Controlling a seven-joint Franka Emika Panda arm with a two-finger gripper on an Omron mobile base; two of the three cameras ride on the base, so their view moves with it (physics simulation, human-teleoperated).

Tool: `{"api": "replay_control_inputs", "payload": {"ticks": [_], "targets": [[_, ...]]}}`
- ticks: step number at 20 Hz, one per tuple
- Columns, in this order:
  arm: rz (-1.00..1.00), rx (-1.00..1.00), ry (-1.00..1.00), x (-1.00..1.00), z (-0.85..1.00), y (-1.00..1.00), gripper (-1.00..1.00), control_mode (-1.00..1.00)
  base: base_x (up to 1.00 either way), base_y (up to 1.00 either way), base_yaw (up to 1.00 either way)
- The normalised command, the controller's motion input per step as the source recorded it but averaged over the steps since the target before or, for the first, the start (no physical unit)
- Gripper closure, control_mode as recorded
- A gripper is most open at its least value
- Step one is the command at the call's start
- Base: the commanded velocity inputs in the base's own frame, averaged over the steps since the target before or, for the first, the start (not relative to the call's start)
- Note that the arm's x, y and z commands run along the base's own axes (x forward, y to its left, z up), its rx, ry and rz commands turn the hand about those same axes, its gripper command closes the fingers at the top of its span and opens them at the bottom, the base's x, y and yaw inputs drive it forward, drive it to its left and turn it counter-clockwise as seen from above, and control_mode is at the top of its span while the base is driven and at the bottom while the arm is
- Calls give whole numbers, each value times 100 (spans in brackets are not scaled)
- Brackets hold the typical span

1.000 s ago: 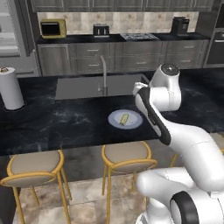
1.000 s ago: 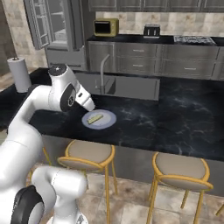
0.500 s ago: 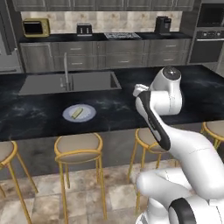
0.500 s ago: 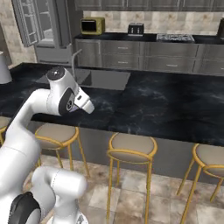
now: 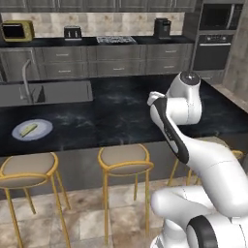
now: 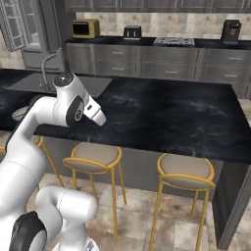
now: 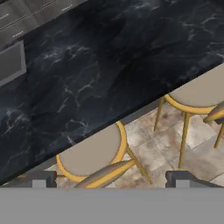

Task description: Retrieve the butter from the fridge and place it on a plate on the dining table. Then retrieve the butter knife by the fridge and place it near the plate.

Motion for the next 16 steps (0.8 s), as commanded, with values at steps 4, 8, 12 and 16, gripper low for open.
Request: {"api": "replay_control_inputs", "payload": {"ticks": [4,8,12,16], "targets": [[0,0,0,0,0,0,-100,100,0,-100,0],[0,0,0,0,0,0,-100,100,0,-100,0],[0,0,0,0,0,0,-100,100,0,-100,0],[0,0,0,0,0,0,-100,100,6,-100,0]]}}
